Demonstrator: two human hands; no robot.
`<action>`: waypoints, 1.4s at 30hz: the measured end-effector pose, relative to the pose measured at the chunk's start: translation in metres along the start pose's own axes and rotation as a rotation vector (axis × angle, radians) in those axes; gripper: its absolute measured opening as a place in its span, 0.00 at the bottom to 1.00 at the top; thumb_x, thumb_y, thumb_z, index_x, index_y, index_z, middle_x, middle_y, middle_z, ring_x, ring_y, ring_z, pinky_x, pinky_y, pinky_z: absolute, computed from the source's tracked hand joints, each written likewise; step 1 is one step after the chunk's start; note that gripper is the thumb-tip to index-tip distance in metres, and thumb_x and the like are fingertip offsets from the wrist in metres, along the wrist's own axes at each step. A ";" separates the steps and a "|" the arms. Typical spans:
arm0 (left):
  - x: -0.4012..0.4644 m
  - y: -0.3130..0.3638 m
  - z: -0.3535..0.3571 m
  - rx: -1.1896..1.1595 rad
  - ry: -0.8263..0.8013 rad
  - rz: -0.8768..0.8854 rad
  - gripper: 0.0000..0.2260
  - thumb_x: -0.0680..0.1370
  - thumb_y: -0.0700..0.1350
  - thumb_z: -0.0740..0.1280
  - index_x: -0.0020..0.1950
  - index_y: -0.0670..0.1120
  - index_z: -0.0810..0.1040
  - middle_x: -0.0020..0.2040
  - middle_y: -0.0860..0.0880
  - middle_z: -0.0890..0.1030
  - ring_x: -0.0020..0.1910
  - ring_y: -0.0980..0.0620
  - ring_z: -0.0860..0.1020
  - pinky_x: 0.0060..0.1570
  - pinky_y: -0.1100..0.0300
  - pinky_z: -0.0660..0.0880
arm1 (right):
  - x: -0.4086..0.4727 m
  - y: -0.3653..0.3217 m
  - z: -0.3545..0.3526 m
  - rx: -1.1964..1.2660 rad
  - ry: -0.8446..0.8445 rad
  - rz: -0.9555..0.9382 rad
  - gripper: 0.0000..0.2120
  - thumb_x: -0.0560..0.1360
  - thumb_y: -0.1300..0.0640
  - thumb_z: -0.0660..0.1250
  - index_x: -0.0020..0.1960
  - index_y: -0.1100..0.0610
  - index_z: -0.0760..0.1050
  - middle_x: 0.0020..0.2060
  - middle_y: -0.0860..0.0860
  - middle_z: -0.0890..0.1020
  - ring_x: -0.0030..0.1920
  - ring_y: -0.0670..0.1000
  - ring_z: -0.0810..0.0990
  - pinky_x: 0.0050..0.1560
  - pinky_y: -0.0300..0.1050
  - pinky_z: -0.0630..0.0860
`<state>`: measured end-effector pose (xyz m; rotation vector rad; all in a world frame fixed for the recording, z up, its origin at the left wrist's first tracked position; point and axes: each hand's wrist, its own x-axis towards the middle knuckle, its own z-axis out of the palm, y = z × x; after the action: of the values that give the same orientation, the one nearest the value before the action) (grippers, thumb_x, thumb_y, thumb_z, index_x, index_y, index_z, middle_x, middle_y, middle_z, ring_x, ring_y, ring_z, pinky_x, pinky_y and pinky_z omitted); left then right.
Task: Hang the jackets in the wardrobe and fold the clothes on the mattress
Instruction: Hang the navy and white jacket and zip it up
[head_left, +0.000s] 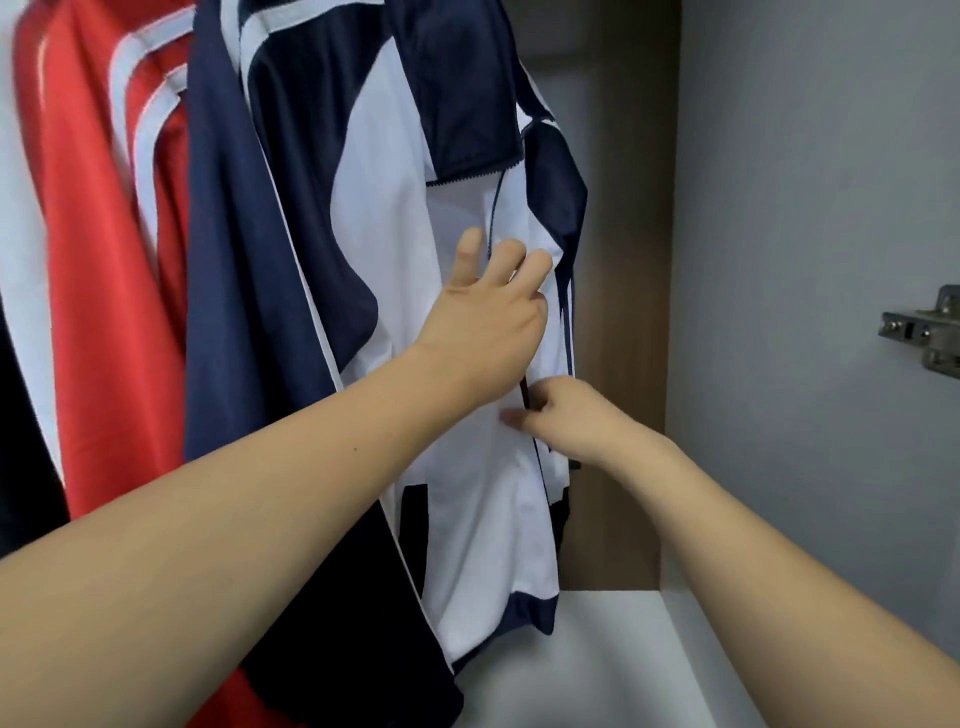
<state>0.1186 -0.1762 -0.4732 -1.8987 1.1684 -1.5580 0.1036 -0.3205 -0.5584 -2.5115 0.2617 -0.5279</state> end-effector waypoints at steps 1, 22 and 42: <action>0.002 -0.002 0.000 -0.007 0.009 0.009 0.16 0.66 0.35 0.46 0.37 0.48 0.72 0.56 0.47 0.75 0.57 0.42 0.75 0.68 0.39 0.58 | 0.001 -0.002 -0.001 0.041 0.007 -0.009 0.18 0.75 0.47 0.67 0.32 0.55 0.69 0.26 0.49 0.74 0.29 0.51 0.73 0.31 0.43 0.67; 0.064 -0.068 -0.016 0.036 0.061 0.018 0.24 0.67 0.35 0.44 0.49 0.42 0.77 0.50 0.46 0.64 0.55 0.41 0.67 0.71 0.42 0.55 | 0.037 -0.052 -0.063 -0.147 -0.226 0.071 0.14 0.81 0.46 0.59 0.48 0.57 0.73 0.43 0.55 0.83 0.32 0.46 0.81 0.34 0.42 0.74; 0.114 -0.133 -0.019 0.129 0.167 -0.005 0.12 0.75 0.40 0.59 0.53 0.42 0.80 0.59 0.45 0.70 0.59 0.41 0.68 0.69 0.41 0.57 | 0.070 -0.106 -0.105 0.050 0.180 -0.109 0.14 0.78 0.51 0.65 0.38 0.57 0.71 0.32 0.52 0.77 0.32 0.53 0.74 0.33 0.43 0.68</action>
<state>0.1482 -0.1904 -0.2999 -1.7183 1.1016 -1.7781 0.1304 -0.3040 -0.3967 -2.4421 0.1774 -0.7965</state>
